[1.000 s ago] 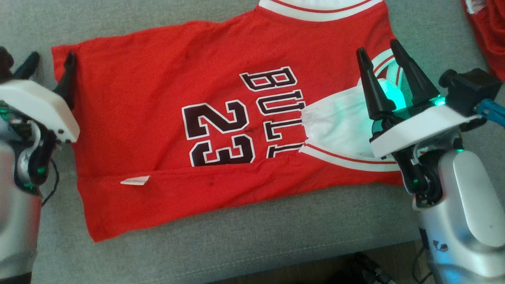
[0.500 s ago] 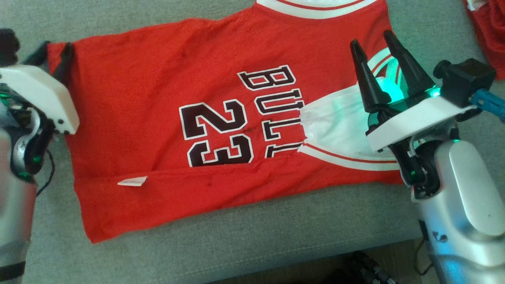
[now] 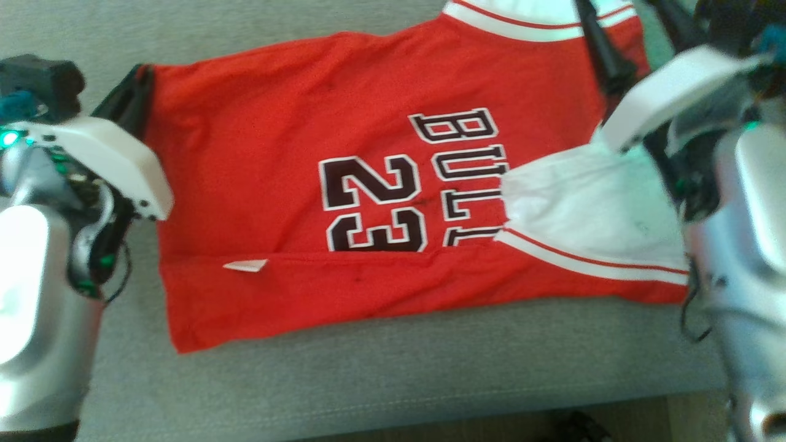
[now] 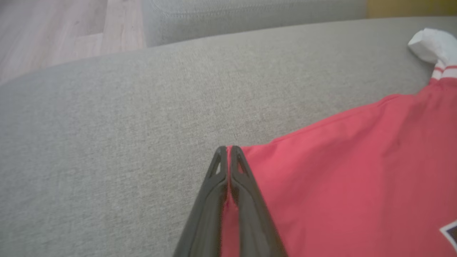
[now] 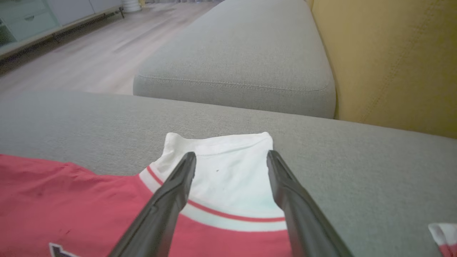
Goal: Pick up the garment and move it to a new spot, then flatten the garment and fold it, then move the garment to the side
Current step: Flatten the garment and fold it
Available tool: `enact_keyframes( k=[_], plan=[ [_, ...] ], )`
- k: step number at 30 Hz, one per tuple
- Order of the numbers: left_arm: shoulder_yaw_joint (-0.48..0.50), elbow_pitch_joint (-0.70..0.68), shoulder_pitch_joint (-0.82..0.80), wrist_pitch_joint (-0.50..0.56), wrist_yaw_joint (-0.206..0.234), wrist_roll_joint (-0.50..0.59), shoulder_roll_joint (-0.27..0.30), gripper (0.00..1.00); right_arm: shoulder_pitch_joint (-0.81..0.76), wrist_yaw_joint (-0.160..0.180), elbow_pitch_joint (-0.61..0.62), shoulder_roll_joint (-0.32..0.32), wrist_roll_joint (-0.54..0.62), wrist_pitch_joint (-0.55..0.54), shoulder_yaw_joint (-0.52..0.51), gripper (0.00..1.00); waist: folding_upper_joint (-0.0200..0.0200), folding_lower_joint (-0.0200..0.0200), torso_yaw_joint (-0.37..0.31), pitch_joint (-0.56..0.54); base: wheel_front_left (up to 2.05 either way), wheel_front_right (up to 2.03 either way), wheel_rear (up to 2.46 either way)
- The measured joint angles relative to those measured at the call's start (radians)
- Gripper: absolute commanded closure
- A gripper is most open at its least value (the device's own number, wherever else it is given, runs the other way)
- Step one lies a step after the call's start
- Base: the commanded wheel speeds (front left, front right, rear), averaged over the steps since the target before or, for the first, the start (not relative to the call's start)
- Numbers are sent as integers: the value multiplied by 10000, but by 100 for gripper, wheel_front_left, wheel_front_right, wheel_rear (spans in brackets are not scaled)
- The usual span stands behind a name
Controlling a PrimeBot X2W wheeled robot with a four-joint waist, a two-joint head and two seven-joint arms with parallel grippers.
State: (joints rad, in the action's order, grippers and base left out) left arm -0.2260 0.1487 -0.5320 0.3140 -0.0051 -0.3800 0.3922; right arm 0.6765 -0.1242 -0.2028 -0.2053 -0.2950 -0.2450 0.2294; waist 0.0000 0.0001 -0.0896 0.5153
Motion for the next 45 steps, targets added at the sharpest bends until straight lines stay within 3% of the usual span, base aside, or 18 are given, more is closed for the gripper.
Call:
enact_keyframes(
  k=[10,16,25,26,27,28,31,32,42,45],
  plan=[
    [-897,-489,6,-1106,-56,201,-830,100,2898,0,-3866,-934,1106,-1197,-316,0,0,0,1354,-46,0,0,0],
    [-1377,-430,-65,-1432,-144,267,-1287,100,3740,0,-6103,-1062,1854,-1438,-899,0,0,0,2133,49,0,0,0],
    [-1578,176,-487,-1852,-265,267,-1590,100,4838,0,-7858,-1070,2717,-1323,-1547,0,0,0,2623,259,0,0,0],
    [-1584,221,-514,-1906,-305,267,-1613,100,4911,0,-7973,-1070,2780,-1298,-1609,3,0,0,2633,279,0,0,0],
    [-1586,261,-531,-1942,-305,267,-1636,100,4995,0,-8098,-1064,2847,-1231,-1655,24,0,0,2636,301,0,0,0],
    [-1588,334,-550,-1969,-305,267,-1655,100,5076,0,-8197,-1055,2905,-1197,-1687,52,0,0,2632,325,0,0,0],
    [-1590,560,-664,-2069,-316,267,-1691,100,5275,0,-8489,-966,2986,-1060,-1657,82,0,0,2593,372,0,0,0],
    [-1590,598,-709,-2136,-316,265,-1693,100,5309,0,-8565,-918,2984,-968,-1595,100,0,0,2573,379,0,0,0],
    [-1494,1080,-884,-2464,-299,253,-1634,100,5336,0,-9127,-782,2426,742,-1312,100,0,0,2168,291,0,0,0],
    [-1394,1122,-863,-2648,-244,194,-1519,100,5287,0,-8960,-663,1927,1515,-746,100,0,0,1946,122,0,0,0]
  ],
)
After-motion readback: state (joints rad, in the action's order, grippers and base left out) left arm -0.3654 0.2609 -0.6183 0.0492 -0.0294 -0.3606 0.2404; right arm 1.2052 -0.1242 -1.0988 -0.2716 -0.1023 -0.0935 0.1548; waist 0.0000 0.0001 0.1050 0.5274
